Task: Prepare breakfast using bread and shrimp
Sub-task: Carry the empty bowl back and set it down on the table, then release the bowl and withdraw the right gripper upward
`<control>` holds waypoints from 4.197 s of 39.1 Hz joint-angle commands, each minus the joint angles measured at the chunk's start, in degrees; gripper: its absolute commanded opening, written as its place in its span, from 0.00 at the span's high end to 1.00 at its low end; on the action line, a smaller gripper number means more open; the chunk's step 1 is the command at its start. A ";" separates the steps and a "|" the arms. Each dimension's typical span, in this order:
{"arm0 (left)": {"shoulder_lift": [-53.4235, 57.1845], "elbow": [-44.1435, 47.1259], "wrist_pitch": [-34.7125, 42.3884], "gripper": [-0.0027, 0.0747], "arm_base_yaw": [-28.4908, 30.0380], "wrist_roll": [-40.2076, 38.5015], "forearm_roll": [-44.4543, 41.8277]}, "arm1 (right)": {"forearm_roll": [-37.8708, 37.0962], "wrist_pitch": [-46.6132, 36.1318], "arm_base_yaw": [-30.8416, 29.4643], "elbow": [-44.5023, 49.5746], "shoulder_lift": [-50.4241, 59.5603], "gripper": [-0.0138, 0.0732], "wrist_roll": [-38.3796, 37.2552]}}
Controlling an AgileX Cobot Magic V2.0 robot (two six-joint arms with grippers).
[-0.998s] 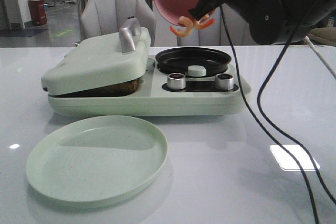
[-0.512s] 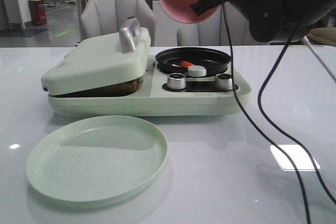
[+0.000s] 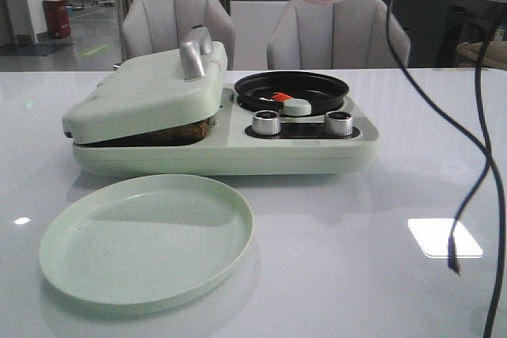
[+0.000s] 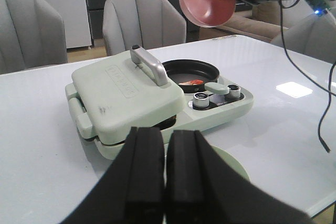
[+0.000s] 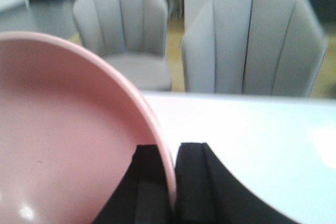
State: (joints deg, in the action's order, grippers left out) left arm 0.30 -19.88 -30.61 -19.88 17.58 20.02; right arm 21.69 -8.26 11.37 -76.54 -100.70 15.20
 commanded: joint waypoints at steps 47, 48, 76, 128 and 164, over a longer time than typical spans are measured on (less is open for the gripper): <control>0.91 -1.33 4.11 0.82 -0.38 -0.66 1.26 | -6.93 50.80 -19.98 -1.87 -4.91 0.69 0.31; 0.91 -1.33 4.11 0.82 -0.38 -0.66 1.26 | -7.16 51.21 -20.15 -1.87 -4.91 0.69 0.31; 0.91 -1.33 4.11 0.82 -0.38 -0.66 1.26 | -5.82 50.47 -18.22 -4.38 13.53 0.45 0.31; 0.91 -1.33 4.11 0.82 -0.38 -0.66 1.26 | -2.74 9.39 10.68 59.14 85.82 0.48 0.25; 0.91 -1.33 4.11 0.82 -0.38 -0.66 1.26 | -2.12 18.33 10.73 60.46 88.68 0.69 0.25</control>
State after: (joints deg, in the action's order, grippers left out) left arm 0.30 -19.88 -30.61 -19.88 17.56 20.02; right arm 18.92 13.80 22.05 -14.46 -11.52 15.21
